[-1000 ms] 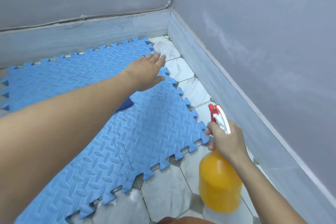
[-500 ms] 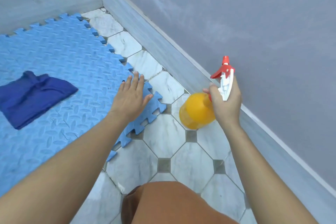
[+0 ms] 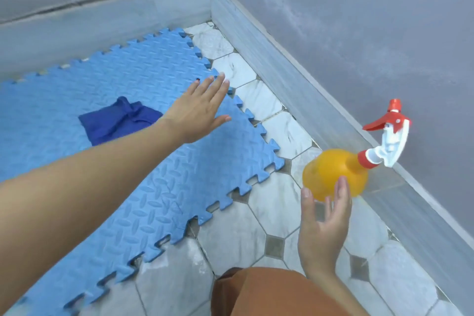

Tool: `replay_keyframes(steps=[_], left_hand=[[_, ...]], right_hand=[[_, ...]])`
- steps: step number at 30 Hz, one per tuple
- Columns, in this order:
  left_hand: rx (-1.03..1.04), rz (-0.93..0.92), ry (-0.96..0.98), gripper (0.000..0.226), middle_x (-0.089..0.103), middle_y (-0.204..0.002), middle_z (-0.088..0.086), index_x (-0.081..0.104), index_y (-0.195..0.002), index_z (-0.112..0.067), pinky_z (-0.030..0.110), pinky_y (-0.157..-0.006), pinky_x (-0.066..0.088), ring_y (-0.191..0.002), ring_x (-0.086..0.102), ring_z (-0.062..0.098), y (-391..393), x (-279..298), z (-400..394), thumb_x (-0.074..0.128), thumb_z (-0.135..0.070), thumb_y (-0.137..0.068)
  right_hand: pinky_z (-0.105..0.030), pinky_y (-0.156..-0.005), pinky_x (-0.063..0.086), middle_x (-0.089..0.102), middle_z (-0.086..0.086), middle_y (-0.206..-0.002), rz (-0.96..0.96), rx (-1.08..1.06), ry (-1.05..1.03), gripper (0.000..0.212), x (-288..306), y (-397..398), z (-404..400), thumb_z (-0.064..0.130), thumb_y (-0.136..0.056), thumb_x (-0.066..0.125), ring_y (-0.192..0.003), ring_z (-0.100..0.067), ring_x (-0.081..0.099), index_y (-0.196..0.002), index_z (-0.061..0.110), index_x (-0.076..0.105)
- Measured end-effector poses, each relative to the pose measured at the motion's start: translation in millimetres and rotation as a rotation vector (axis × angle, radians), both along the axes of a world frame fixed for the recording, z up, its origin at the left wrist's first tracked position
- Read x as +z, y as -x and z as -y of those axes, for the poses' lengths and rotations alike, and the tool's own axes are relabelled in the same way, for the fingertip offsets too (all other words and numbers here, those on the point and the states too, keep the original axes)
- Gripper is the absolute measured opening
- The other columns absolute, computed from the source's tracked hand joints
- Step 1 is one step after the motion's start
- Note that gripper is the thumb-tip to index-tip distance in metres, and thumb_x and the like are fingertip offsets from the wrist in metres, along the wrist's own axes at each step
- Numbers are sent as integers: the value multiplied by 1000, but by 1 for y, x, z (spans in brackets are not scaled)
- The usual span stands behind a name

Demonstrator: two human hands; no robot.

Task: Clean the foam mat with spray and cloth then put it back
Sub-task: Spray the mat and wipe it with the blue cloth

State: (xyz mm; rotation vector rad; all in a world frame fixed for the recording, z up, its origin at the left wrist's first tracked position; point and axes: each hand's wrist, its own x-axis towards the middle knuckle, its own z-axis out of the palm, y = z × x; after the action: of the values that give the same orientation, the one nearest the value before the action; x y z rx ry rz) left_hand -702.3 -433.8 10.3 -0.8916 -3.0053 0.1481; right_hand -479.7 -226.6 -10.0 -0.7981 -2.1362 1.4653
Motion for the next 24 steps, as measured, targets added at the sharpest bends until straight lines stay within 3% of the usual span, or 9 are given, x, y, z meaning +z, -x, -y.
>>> replay_keyframes(steps=[3,7,11,14,16,18,20,24], left_hand=[[20,-63,100,76,0,-160,12,2,-152,-5,41,-118,9,-147,8,28,27,30,67,24,-53,-96],[74,-116,160,71,11,-158,18,13,-151,-1,45,-117,14,-145,16,34,32,48,152,31,-45,-98],[303,0,22,71,10,-158,18,16,-150,0,45,-117,14,-146,13,34,0,21,202,26,-47,-98],[396,127,-32,84,19,-155,22,28,-146,2,48,-114,24,-142,24,38,-30,-33,211,5,-60,-94],[407,200,-62,97,18,-156,19,28,-147,-1,48,-114,22,-143,23,35,-39,-69,207,-12,-67,-87],[465,237,-112,99,10,-159,12,18,-151,-7,43,-118,9,-147,11,27,-38,-92,193,-16,-69,-81],[559,193,-205,87,9,-160,7,17,-151,-10,40,-119,1,-148,7,21,-26,-101,181,-6,-61,-84],[750,146,-374,78,-3,-161,0,6,-153,-15,40,-118,-9,-148,-6,16,-1,-116,167,0,-62,-91]], right_hand=[[-31,-119,27,30,12,-157,93,246,-73,85,0,35,25,63,-80,56,-144,-1,27,-152,25,30],[-5,-111,11,27,3,-160,113,580,-277,77,18,119,61,51,-90,59,-147,-6,19,-152,17,29],[-30,-122,15,26,-4,-161,113,876,-500,73,10,216,116,49,-95,52,-151,-17,15,-152,11,29],[-39,-123,13,22,-9,-162,211,1048,-683,71,-19,270,157,51,-97,46,-152,-24,12,-153,13,27],[-43,-122,11,19,-9,-163,295,1141,-839,68,-44,293,175,51,-99,42,-152,-27,10,-154,17,24],[-46,-122,10,19,-8,-163,321,1158,-930,63,-67,310,186,47,-101,38,-151,-28,11,-155,20,22],[-48,-122,10,23,-7,-162,272,1111,-935,56,-86,321,193,42,-103,36,-151,-29,14,-154,22,24],[-47,-121,13,34,-10,-157,133,980,-964,54,-112,323,201,42,-100,30,-148,-29,26,-148,19,40]])
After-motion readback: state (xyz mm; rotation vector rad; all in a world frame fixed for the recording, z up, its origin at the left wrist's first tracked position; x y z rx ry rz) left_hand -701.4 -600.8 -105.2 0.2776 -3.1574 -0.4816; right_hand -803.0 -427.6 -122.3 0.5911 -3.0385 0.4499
